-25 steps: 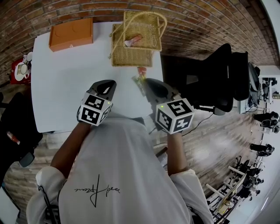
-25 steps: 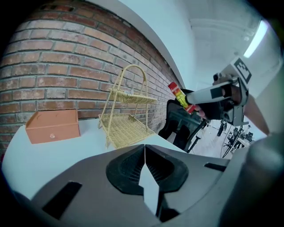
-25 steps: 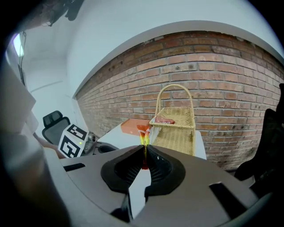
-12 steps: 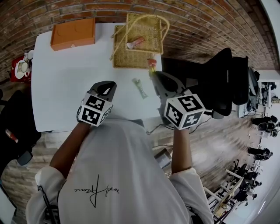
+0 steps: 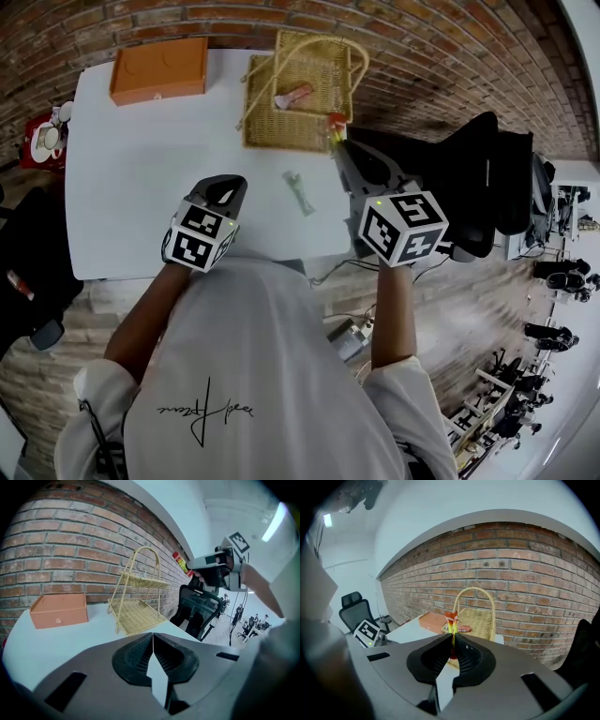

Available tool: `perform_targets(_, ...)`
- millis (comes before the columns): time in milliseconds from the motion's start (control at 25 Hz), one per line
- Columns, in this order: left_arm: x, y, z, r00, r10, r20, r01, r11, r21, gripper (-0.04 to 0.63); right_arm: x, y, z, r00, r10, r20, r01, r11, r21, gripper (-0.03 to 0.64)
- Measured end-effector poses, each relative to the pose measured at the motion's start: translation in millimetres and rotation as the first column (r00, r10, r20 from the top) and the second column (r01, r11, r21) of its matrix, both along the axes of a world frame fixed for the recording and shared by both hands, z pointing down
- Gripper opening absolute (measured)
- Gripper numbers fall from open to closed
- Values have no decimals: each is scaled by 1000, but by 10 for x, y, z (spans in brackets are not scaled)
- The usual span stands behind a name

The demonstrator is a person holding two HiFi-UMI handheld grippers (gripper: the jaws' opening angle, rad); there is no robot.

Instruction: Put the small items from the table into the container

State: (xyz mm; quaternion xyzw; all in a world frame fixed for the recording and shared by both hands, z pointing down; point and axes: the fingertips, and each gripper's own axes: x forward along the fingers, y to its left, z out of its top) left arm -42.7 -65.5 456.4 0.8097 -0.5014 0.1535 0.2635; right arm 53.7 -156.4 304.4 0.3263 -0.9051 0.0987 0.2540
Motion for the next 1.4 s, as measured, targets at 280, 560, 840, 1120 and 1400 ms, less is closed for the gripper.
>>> perform_targets(280, -30, -22, 7, 999, -28, -43, 26, 999, -28, 11, 31, -246, -76, 1000, 27, -4, -27, 999, 27, 36)
perform_targets(560, -30, -25, 34, 998, -34, -50, 32, 999, -44, 11, 75, -444, -157, 998, 61, 0, -61, 997, 46, 37)
perform_targets(840, -45, -38, 70, 997, -43, -57, 40, 997, -59, 11, 76, -640, -188, 998, 65, -5, -65, 997, 52, 36)
perform_targets(1120, -97, -66, 111, 996, -58, -69, 53, 996, -72, 11, -21, -760, -108, 998, 55, -20, -54, 998, 40, 35)
perform_targets(1400, -149, -49, 161, 994, -80, -80, 72, 993, -97, 11, -95, -891, -15, 998, 45, -43, -44, 999, 30, 37)
